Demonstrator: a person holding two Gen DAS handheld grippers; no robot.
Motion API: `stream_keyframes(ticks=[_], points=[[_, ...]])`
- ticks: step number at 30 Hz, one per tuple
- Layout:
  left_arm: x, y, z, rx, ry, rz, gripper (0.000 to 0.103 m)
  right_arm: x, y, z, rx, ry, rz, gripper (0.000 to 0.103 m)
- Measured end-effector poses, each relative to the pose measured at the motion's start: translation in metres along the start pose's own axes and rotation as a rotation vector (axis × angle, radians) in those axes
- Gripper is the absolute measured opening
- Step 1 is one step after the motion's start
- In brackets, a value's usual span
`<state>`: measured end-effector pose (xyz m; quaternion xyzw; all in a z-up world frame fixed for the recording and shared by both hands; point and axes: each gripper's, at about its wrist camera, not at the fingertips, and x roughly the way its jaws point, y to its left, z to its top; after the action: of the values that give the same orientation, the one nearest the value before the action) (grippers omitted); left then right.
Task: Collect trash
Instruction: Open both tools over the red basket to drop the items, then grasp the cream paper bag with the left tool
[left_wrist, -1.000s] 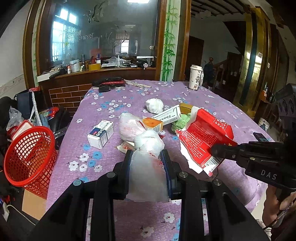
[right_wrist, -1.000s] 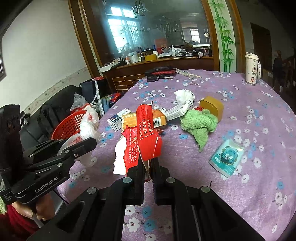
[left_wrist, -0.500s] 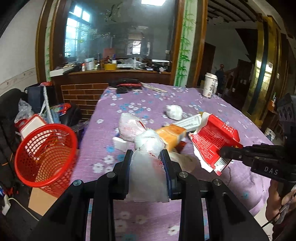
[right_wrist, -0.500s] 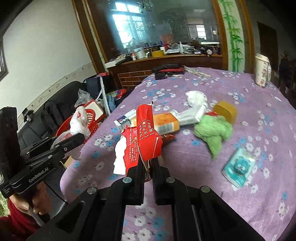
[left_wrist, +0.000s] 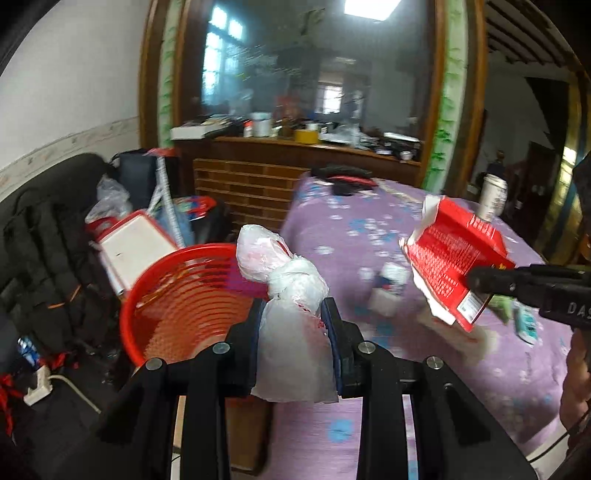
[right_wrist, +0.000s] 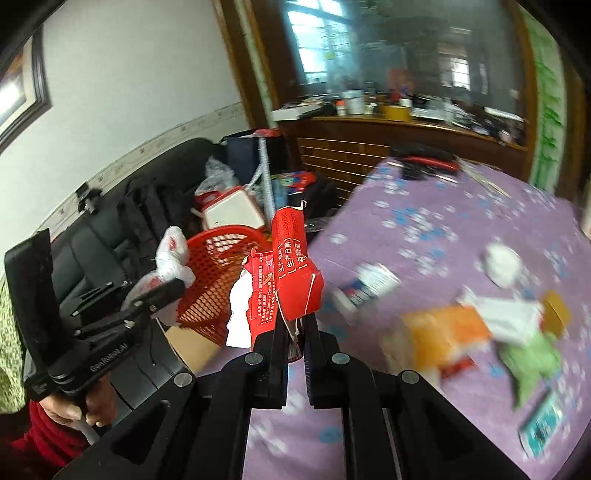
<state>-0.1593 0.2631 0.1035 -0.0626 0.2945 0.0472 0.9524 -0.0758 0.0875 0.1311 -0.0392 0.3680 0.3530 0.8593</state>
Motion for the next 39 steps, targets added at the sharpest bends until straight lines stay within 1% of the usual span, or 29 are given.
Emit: stream_keyframes(ticks=[3,7,10,16,17,18,19,20,21,24,29,31,34,36,39], points=[[0.014,0.025,0.001,-0.033,0.024,0.024,0.029,0.030,0.022,0.016,-0.027,0.021,0.016,0.008],[0.026,0.048,0.001,-0.058,0.042,0.051,0.029,0.064,0.038,0.033,-0.044,0.043,0.017,0.008],[0.034,0.060,0.001,-0.066,0.051,0.063,0.029,0.087,0.046,0.042,-0.047,0.065,0.022,0.008],[0.047,0.079,0.003,-0.091,0.055,0.084,0.030,0.119,0.054,0.052,-0.040,0.091,0.031,0.009],[0.048,0.080,0.003,-0.093,0.053,0.087,0.031,0.122,0.054,0.053,-0.038,0.094,0.030,0.011],[0.049,0.080,0.003,-0.095,0.051,0.094,0.038,0.126,0.053,0.054,-0.030,0.096,0.024,0.019],[0.049,0.081,0.004,-0.096,0.050,0.102,0.050,0.126,0.051,0.054,-0.019,0.094,0.025,0.025],[0.048,0.080,0.004,-0.097,0.042,0.106,0.056,0.125,0.048,0.054,-0.007,0.087,0.034,0.035],[0.045,0.078,0.004,-0.092,0.028,0.108,0.061,0.122,0.045,0.053,-0.001,0.077,0.039,0.039],[0.038,0.070,0.003,-0.061,0.010,0.122,0.061,0.109,0.037,0.050,0.008,0.056,0.025,0.039],[0.026,0.048,0.000,-0.050,-0.009,0.069,0.063,0.067,0.015,0.026,0.050,0.015,0.032,0.040],[0.021,0.032,-0.003,-0.042,-0.014,0.041,0.064,0.051,0.006,0.011,0.064,0.009,0.038,0.040],[0.015,0.002,-0.010,-0.011,-0.012,-0.011,0.064,0.023,-0.014,-0.018,0.085,0.006,0.006,0.040],[0.015,-0.016,-0.014,0.002,-0.003,-0.041,0.064,0.007,-0.027,-0.036,0.110,0.003,0.002,0.040],[0.015,-0.046,-0.022,0.024,0.018,-0.095,0.064,-0.020,-0.053,-0.064,0.152,-0.009,-0.047,0.040]])
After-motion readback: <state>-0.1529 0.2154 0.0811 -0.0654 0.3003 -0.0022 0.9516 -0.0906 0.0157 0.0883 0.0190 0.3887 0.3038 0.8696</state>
